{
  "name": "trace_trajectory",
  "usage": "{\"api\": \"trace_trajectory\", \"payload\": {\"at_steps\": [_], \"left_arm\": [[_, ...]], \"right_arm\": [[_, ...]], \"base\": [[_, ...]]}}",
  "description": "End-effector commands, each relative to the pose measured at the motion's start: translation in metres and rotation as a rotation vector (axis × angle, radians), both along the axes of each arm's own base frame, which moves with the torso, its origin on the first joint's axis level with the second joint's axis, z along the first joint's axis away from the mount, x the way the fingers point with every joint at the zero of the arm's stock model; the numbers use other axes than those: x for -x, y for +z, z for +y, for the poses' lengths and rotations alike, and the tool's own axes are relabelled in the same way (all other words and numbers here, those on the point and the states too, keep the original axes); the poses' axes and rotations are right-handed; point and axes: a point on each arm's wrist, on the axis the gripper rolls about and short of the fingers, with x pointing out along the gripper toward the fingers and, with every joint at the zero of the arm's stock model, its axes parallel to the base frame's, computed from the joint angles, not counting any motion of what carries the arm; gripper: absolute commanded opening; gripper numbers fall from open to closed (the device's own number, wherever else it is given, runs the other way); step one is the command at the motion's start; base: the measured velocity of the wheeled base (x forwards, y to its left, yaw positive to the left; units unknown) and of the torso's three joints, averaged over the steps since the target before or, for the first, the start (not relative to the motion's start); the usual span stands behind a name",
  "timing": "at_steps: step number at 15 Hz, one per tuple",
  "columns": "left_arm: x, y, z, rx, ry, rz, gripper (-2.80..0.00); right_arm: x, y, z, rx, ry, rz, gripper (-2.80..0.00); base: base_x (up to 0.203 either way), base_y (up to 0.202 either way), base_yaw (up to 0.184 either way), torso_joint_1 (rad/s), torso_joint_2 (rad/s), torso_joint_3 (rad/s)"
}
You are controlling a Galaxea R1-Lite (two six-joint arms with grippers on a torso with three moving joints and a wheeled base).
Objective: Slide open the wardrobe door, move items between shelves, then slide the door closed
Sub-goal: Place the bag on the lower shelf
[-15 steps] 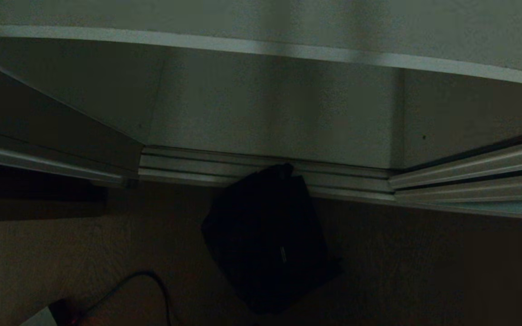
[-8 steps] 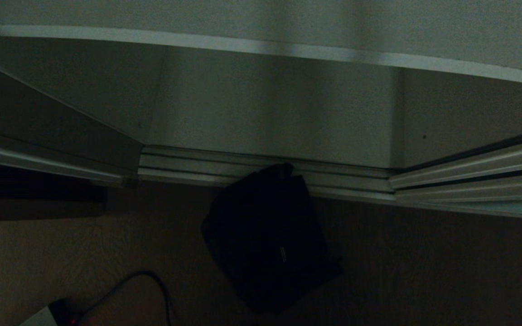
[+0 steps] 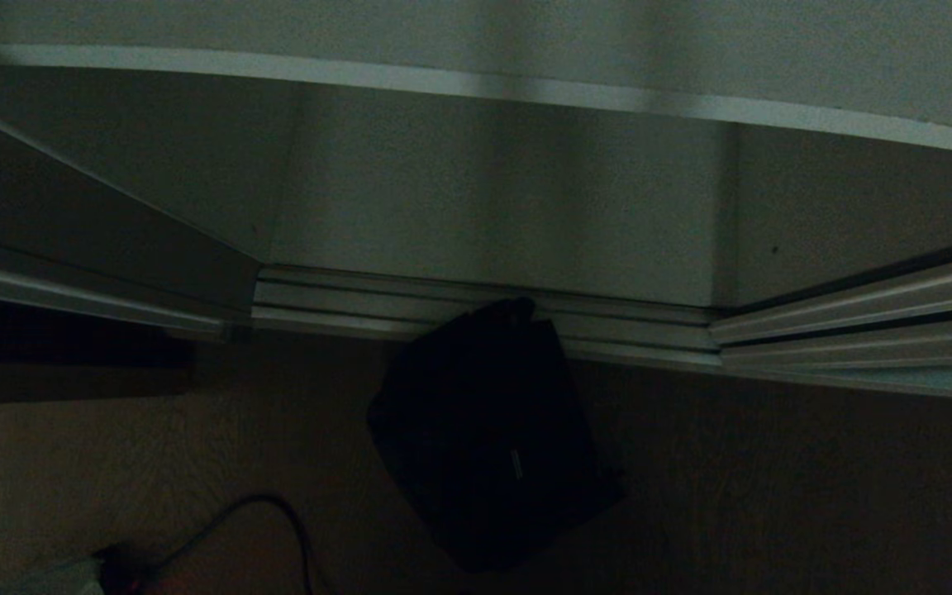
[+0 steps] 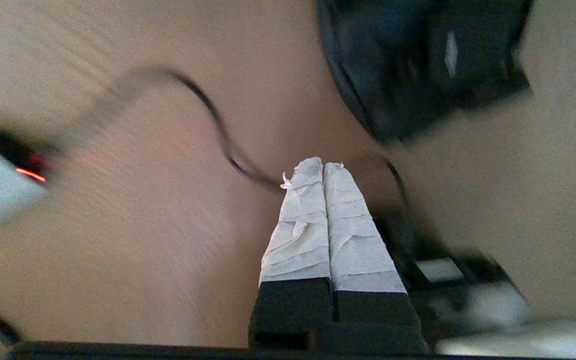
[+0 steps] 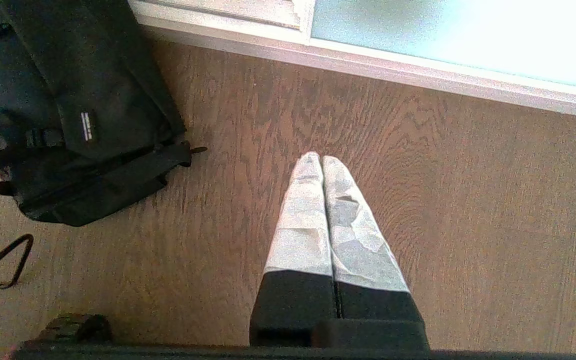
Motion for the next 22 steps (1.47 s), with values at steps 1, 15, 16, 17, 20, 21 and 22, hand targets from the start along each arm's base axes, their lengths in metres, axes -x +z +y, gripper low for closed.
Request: {"api": "trace_trajectory", "payload": {"at_steps": [1, 15, 16, 17, 20, 21, 22], "left_arm": [[-0.064, -0.018, -0.002, 0.041, -0.058, 0.279, -2.8], [-0.287, -0.124, -0.073, 0.015, -0.387, 0.254, -2.8], [-0.295, -0.13, -0.08, 0.005, -0.395, 0.251, -2.8], [-0.302, -0.136, -0.086, -0.009, -0.394, 0.25, -2.8], [-0.317, -0.145, -0.109, -0.066, -0.377, 0.227, -2.8], [-0.321, -0.139, -0.115, -0.064, -0.381, 0.198, -2.12], [-0.325, -0.133, -0.119, -0.057, -0.378, 0.172, 0.0]], "right_arm": [[0.0, 0.0, 0.0, 0.0, 0.001, 0.0, -2.8], [0.0, 0.0, 0.0, 0.0, 0.001, 0.0, -2.8], [0.0, 0.0, 0.0, 0.0, 0.001, 0.0, -2.8], [0.0, 0.0, 0.0, 0.0, 0.001, 0.0, -2.8], [0.0, 0.0, 0.0, 0.0, 0.001, 0.0, -2.8], [0.0, 0.0, 0.0, 0.0, 0.001, 0.0, -2.8], [0.0, 0.0, 0.0, 0.0, 0.001, 0.0, -2.8]], "base": [[0.0, 0.0, 0.0, 0.0, 0.0, 0.0], [0.0, 0.0, 0.0, 0.0, 0.0, 0.0], [0.0, 0.0, 0.0, 0.0, 0.0, 0.0], [0.0, 0.0, 0.0, 0.0, 0.0, 0.0], [0.0, 0.0, 0.0, 0.0, 0.0, 0.0], [0.0, 0.0, 0.0, 0.0, 0.0, 0.0], [0.0, 0.0, 0.0, 0.0, 0.0, 0.0]]}}
